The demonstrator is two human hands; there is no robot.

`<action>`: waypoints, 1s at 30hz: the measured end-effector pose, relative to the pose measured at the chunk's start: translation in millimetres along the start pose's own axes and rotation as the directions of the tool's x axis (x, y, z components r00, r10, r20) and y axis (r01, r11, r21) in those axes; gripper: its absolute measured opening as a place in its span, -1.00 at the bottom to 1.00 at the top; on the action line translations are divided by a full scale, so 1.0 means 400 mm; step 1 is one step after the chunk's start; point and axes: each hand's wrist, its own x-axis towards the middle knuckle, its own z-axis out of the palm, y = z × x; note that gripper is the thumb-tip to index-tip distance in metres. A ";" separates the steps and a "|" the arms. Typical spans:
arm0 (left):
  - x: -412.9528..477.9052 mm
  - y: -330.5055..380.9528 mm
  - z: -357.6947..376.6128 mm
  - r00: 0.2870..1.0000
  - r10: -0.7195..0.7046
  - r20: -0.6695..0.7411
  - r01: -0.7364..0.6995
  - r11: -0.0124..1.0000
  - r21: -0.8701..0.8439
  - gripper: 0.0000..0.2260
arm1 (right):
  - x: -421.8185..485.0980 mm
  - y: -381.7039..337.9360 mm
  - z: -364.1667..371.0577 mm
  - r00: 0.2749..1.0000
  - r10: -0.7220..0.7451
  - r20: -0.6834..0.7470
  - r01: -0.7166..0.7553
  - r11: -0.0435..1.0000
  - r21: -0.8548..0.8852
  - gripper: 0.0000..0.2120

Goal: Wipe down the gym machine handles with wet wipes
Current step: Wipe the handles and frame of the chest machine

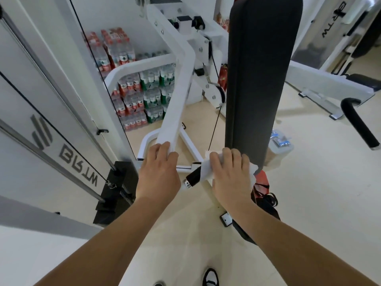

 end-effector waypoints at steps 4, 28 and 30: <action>0.004 0.001 0.000 1.000 0.005 -0.005 -0.005 1.000 0.010 -0.66 | 0.038 -0.014 0.008 0.977 -0.199 -0.073 0.196 0.979 -0.048 -0.64; 0.001 -0.005 0.001 1.000 -0.009 -0.009 0.008 0.998 -0.064 -0.67 | -0.198 0.060 0.040 0.625 0.567 0.537 -0.763 0.299 0.573 -0.76; 0.001 -0.004 0.001 1.000 -0.006 -0.004 0.006 0.998 -0.055 -0.67 | -0.200 0.065 0.032 0.594 0.531 0.604 -0.790 0.241 0.564 -0.79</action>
